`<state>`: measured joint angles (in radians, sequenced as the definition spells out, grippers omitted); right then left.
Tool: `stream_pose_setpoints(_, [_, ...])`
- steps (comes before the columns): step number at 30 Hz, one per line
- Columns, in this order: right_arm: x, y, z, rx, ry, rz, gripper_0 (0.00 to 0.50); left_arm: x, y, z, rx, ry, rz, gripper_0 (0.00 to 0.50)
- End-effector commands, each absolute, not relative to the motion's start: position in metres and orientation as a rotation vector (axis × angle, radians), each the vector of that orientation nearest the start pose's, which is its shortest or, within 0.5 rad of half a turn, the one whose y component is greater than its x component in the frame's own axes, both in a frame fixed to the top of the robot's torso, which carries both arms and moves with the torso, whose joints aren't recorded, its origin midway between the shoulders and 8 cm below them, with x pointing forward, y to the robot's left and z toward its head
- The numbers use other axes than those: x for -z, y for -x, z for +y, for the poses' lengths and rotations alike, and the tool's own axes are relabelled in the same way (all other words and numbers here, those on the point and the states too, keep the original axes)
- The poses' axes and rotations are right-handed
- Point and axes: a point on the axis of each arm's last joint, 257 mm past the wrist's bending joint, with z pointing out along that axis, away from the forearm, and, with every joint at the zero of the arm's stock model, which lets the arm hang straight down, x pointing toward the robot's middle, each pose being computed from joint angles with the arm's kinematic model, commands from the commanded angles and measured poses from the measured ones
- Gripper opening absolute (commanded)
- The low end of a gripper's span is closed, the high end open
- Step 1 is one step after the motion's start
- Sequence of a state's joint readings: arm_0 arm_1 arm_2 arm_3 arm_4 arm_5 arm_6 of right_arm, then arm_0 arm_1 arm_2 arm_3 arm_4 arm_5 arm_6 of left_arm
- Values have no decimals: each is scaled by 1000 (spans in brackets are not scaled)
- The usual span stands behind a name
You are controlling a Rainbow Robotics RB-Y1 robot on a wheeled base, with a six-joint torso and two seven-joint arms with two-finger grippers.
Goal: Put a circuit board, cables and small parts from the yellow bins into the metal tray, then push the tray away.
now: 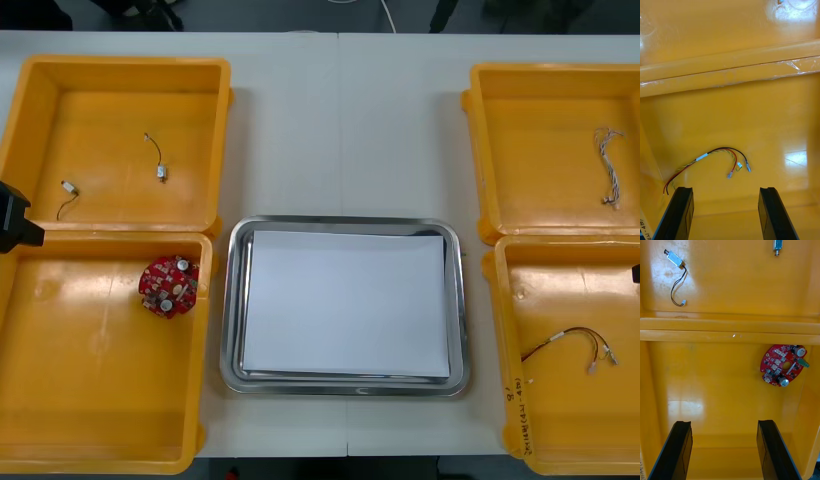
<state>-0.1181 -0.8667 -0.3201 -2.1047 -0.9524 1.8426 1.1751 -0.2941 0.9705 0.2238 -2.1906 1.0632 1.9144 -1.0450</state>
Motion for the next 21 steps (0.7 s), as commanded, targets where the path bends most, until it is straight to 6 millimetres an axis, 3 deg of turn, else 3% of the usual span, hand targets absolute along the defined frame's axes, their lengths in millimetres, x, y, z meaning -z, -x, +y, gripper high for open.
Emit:
stream_pose_setpoints(1, [160,-365,-413,19,-180,2707,500,105,-376,365,-82,-97,2663,500])
stream_pose_setpoints(21, [160,-365,-413,19,-180,2707,500,105,-376,365,-82,-97,2663,500])
